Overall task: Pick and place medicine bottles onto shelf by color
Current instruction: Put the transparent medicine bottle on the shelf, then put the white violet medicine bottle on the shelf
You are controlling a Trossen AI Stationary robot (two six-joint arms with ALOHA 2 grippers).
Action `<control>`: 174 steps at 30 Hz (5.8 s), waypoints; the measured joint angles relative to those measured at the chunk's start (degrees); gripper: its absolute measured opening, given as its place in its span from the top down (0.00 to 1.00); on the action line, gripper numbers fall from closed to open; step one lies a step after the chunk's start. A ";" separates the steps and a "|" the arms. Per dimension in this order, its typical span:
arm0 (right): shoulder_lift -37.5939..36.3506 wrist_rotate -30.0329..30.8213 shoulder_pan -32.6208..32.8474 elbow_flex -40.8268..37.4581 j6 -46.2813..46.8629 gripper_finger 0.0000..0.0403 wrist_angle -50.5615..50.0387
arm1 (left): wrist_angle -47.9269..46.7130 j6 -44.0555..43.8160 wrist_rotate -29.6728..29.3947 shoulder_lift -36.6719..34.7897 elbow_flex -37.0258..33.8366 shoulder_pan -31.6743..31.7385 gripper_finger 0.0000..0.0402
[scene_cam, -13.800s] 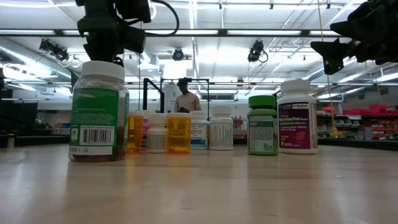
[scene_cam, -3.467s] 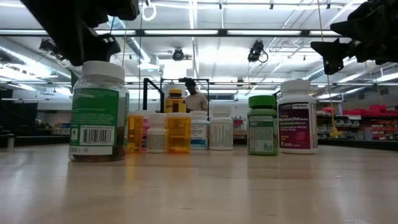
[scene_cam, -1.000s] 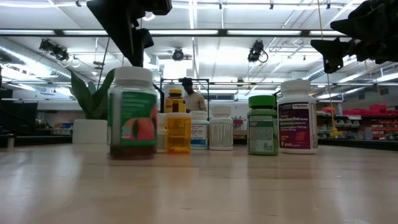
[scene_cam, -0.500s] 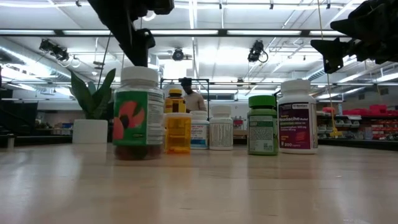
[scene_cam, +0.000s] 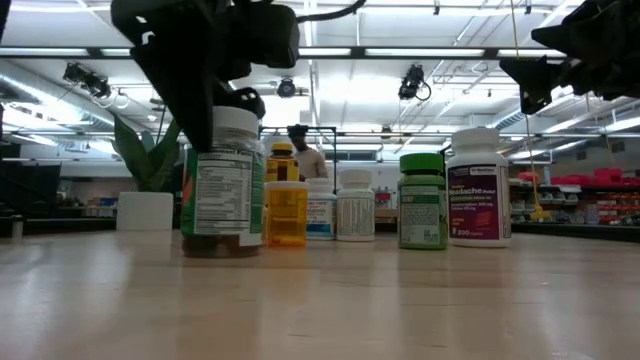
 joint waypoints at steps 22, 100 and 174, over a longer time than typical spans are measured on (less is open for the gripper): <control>-0.01 -0.01 0.00 0.00 0.00 0.36 0.68 | 2.38 2.41 0.60 1.03 0.02 -0.08 0.25; 0.00 0.17 0.00 0.00 0.00 0.36 0.86 | -24.50 35.33 5.99 16.65 34.60 41.78 0.26; 0.00 0.17 0.00 0.00 0.02 0.36 0.87 | 13.84 25.54 -2.00 -30.10 1.32 30.58 0.64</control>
